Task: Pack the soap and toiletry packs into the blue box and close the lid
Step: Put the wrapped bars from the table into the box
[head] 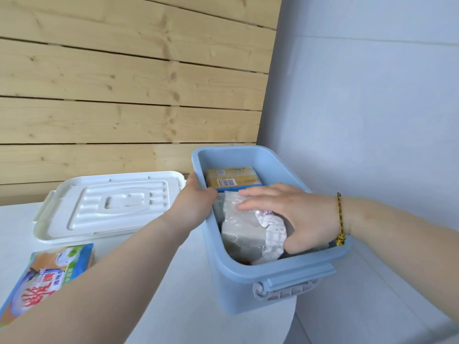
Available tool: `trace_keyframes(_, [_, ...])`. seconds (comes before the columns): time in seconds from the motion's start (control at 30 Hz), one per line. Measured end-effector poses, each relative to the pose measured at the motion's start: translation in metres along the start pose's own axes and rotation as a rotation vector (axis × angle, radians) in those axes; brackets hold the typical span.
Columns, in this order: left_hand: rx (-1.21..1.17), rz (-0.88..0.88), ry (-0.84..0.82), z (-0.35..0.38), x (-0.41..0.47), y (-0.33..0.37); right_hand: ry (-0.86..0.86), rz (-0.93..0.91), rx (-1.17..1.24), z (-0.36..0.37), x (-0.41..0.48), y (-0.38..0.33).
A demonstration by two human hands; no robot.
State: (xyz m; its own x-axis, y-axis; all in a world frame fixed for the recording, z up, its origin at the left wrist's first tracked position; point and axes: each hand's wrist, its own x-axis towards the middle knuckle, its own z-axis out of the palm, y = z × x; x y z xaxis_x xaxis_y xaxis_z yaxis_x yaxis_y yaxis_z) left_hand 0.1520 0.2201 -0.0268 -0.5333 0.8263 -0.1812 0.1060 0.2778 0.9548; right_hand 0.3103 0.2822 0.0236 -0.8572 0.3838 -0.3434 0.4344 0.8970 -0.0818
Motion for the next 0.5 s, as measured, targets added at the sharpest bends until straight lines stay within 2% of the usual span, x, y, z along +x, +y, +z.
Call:
trace_keyframes(0.17, [-0.043, 0.026, 0.004, 0.001, 0.004, -0.006, -0.056, -0.092, 0.073, 0.016, 0.013, 0.014])
trace_keyframes(0.33, [-0.059, 0.053, -0.018, 0.002, 0.006, -0.009, -0.098, -0.046, 0.274, 0.015, 0.017, 0.018])
trace_keyframes(0.43, [-0.056, 0.062, -0.013, 0.002, 0.006, -0.009, -0.030, -0.066, 0.018, 0.021, 0.025, 0.011])
trace_keyframes(0.5, [-0.060, 0.065, -0.014, 0.002, 0.006, -0.009, -0.004, -0.071, -0.054, 0.026, 0.030, 0.009])
